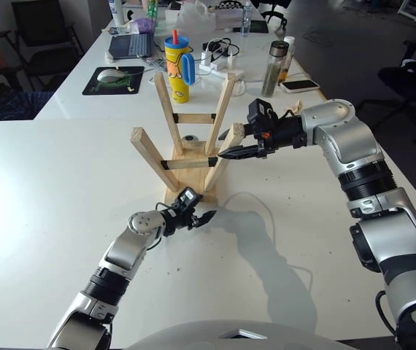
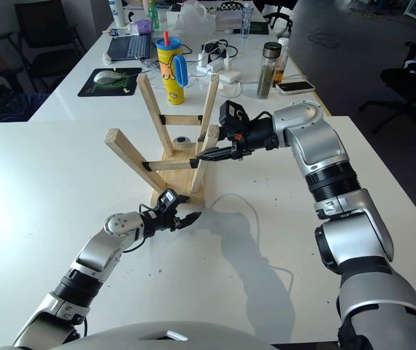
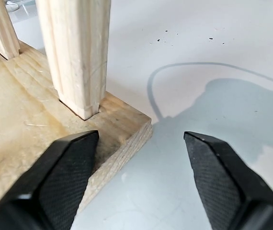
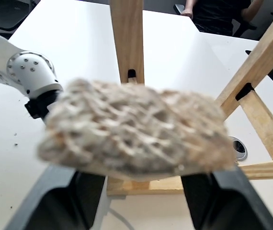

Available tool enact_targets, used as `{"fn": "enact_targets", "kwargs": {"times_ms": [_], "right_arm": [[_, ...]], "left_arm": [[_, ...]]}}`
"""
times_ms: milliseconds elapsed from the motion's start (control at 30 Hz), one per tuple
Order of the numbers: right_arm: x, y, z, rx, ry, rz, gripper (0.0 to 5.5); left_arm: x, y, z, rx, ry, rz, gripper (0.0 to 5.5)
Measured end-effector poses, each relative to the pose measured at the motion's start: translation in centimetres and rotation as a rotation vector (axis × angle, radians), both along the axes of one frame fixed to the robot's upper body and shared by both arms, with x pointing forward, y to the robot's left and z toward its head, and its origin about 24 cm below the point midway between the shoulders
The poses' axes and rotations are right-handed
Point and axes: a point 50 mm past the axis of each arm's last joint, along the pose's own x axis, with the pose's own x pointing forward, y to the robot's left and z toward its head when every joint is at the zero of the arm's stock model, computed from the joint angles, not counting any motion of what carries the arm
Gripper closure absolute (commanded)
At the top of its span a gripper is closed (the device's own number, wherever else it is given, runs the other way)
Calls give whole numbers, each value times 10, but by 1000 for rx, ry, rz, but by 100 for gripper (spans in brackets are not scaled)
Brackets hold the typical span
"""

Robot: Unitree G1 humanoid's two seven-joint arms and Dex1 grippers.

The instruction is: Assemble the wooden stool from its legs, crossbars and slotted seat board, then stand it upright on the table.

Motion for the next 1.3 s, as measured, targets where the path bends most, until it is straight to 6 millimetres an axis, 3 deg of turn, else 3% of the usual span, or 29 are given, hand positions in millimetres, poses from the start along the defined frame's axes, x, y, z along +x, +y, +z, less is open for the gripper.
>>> {"fn": "enact_targets", "kwargs": {"times_ms": [167, 333, 400, 500, 633, 767, 833, 867, 900, 933, 967, 1133, 1300], "right_arm": [[1, 9, 3, -24, 20, -13, 346], [0, 12, 7, -45, 17, -16, 346], [-1, 13, 9, -49, 12, -16, 346], [-2, 12, 10, -53, 13, -21, 346], [-2, 11, 8, -65, 18, -33, 346], [-1, 13, 7, -67, 21, -35, 346], [-1, 13, 6, -67, 23, -36, 346], [-1, 13, 6, -67, 24, -36, 346], [-1, 14, 6, -67, 23, -35, 346], [-1, 15, 6, -65, 23, -32, 346], [-1, 13, 5, -68, 25, -38, 346], [0, 12, -2, -83, 37, -61, 346], [0, 15, -2, -80, 32, -52, 346]], "left_arm": [[-10, -1, 7, -51, -64, 46, 218], [-28, -2, 73, -68, -512, 124, 218], [-36, 4, 103, 35, -763, 177, 218], [-37, 15, 132, 257, -1037, 252, 218], [-19, 17, 172, 549, -1295, 361, 218], [1, 16, 203, 678, -1399, 446, 218], [9, 15, 201, 727, -1392, 459, 218], [14, 12, 190, 762, -1337, 415, 218], [22, 5, 162, 827, -1211, 298, 218], [22, -3, 114, 890, -1017, 125, 218], [16, -7, 102, 924, -1019, 91, 218], [17, -8, 97, 937, -997, 72, 218], [21, -1, 115, 668, -1008, 267, 218]]}}
